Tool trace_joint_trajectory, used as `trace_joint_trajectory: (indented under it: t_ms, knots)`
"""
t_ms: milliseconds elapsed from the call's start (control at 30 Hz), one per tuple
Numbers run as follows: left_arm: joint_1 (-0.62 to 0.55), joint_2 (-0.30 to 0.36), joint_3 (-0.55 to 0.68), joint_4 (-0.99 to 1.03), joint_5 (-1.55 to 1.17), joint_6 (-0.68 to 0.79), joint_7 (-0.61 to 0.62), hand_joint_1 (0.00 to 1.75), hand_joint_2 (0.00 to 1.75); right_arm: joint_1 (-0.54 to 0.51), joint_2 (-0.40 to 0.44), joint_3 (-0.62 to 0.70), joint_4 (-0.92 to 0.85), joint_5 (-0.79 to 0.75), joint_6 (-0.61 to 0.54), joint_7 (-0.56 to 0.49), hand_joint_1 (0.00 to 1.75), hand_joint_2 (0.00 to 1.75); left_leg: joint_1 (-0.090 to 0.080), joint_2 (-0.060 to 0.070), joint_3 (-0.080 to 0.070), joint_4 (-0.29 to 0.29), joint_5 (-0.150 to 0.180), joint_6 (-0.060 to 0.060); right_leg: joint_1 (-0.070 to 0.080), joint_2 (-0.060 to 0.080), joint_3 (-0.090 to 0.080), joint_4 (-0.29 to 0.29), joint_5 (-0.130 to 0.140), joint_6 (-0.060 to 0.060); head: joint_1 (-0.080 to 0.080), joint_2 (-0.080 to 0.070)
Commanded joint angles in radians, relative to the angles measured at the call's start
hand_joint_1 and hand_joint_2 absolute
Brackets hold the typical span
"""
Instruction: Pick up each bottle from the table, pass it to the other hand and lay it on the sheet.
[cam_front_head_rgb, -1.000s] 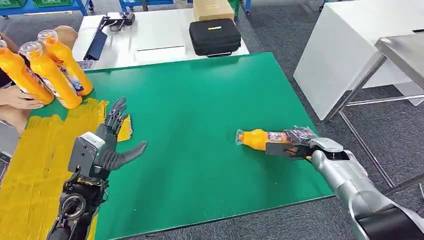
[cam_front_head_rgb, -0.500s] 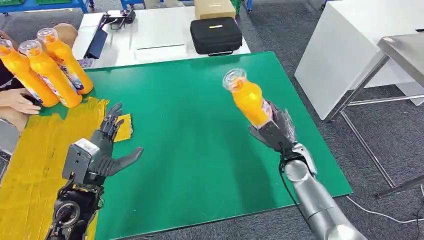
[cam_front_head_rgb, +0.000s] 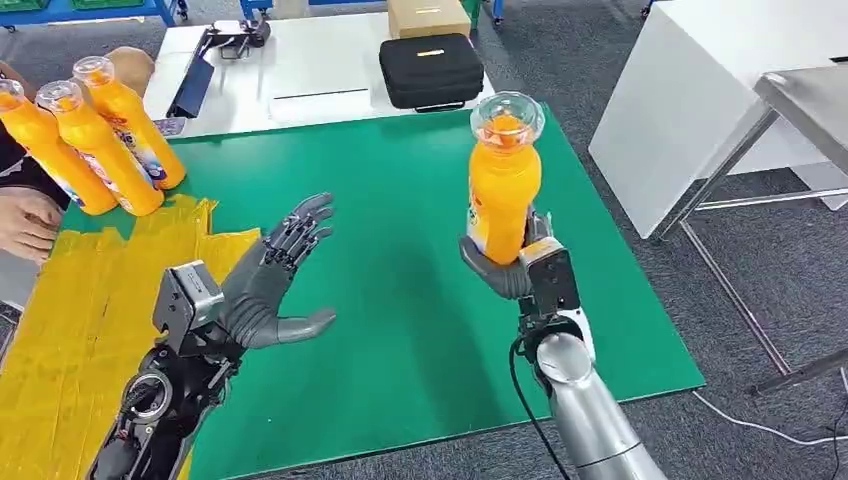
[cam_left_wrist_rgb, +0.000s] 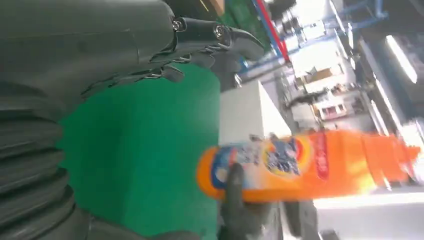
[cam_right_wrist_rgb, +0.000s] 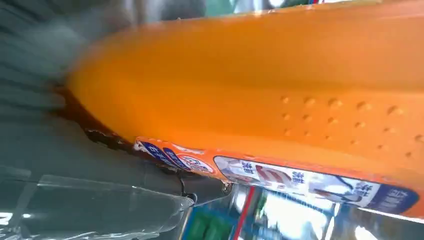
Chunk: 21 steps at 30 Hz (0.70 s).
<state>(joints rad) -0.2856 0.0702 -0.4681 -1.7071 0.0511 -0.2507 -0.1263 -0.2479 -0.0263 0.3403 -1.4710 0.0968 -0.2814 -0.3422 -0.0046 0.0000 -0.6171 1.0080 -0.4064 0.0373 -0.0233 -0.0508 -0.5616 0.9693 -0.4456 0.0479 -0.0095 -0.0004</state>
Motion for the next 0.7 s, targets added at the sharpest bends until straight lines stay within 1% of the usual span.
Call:
trace_joint_trajectory:
  t_ms: [33,67,100,133,200,267,300,333,367,400,533,633,700]
  knots:
    - [-0.095,0.013,-0.112,0.016,0.026,-0.02,0.012,0.0,1.75,-0.081,0.012,0.124,0.07,-0.136,0.191,0.008,1.75,1.75,0.001,0.002,0.002,0.001,-0.002,-0.002,0.001,0.005,0.002,0.0,-0.001,-0.003,-0.001,0.0]
    - [-0.094,0.013,-0.112,0.016,0.026,-0.02,0.012,0.0,1.75,-0.078,0.014,0.126,0.072,-0.136,0.19,0.008,1.75,1.75,0.001,0.001,0.002,0.001,-0.001,-0.002,0.001,0.004,0.002,0.0,-0.001,-0.002,0.0,0.0]
    - [-0.091,0.014,-0.113,0.012,0.026,-0.013,0.007,0.0,1.75,-0.086,0.012,0.15,0.083,-0.131,0.215,0.005,1.75,1.75,0.002,0.002,0.003,0.0,-0.002,-0.002,0.001,0.005,0.004,-0.001,-0.001,-0.003,-0.001,0.0]
    - [-0.088,0.016,-0.116,0.007,0.025,-0.011,0.004,0.0,1.75,-0.097,0.012,0.172,0.095,-0.131,0.236,0.006,1.75,1.75,0.001,0.001,0.002,0.0,-0.001,-0.001,0.001,0.003,0.002,-0.001,0.0,-0.002,0.0,0.0]
    - [-0.085,0.012,-0.118,-0.002,0.028,-0.01,0.002,0.0,1.75,-0.113,0.014,0.205,0.111,-0.126,0.25,0.008,1.75,1.75,0.002,0.004,0.005,0.0,-0.003,-0.003,0.002,0.008,0.005,-0.001,-0.001,-0.004,-0.001,0.0]
    - [-0.086,0.009,-0.119,-0.003,0.028,-0.01,0.002,0.0,1.75,-0.113,0.019,0.208,0.112,-0.127,0.249,0.007,1.75,1.75,0.001,0.002,0.001,0.0,-0.001,-0.001,0.001,0.005,0.001,0.0,0.0,-0.002,0.0,0.0]
    - [-0.086,0.006,-0.12,-0.005,0.026,-0.004,0.003,0.0,1.75,-0.119,0.013,0.227,0.117,-0.119,0.253,0.008,1.75,1.75,0.001,0.003,0.003,0.0,-0.002,-0.002,0.001,0.007,0.003,-0.001,-0.001,-0.003,0.0,0.0]
    - [-0.088,0.005,-0.124,-0.009,0.024,-0.003,0.003,0.0,1.75,-0.122,0.013,0.244,0.121,-0.111,0.255,0.009,1.75,1.75,0.001,0.002,0.002,0.0,-0.001,-0.002,0.001,0.004,0.002,-0.001,-0.001,-0.002,0.0,0.0]
    - [-0.088,0.004,-0.125,-0.009,0.025,-0.004,0.003,0.0,1.75,-0.123,0.015,0.25,0.123,-0.109,0.256,0.01,1.75,1.75,0.002,0.002,0.004,0.0,-0.002,-0.003,0.001,0.006,0.004,-0.001,-0.001,-0.003,0.0,0.0]
    - [-0.09,0.001,-0.127,-0.009,0.025,-0.001,0.003,0.0,1.75,-0.127,0.018,0.264,0.129,-0.106,0.258,0.012,1.75,1.75,0.001,0.001,0.002,0.0,-0.001,-0.002,0.001,0.004,0.003,-0.001,-0.001,-0.002,0.0,0.0]
    - [-0.101,-0.008,-0.135,0.0,0.023,0.007,0.006,0.0,1.75,-0.145,0.033,0.304,0.144,-0.073,0.251,0.023,1.75,1.75,0.002,0.003,0.004,0.0,-0.003,-0.003,0.001,0.007,0.004,-0.001,-0.001,-0.003,0.0,0.0]
    - [-0.109,-0.015,-0.138,0.008,0.016,0.019,0.011,0.0,1.75,-0.154,0.04,0.325,0.149,-0.049,0.247,0.033,1.75,1.75,0.001,0.001,0.001,0.0,-0.001,-0.001,0.001,0.003,0.001,0.0,0.0,-0.002,0.0,0.0]
    - [-0.11,-0.017,-0.137,0.01,0.016,0.022,0.012,0.0,1.75,-0.157,0.041,0.332,0.151,-0.045,0.247,0.035,1.75,1.75,0.002,0.002,0.004,0.0,-0.003,-0.003,0.002,0.007,0.005,-0.001,-0.002,-0.004,-0.001,0.0]
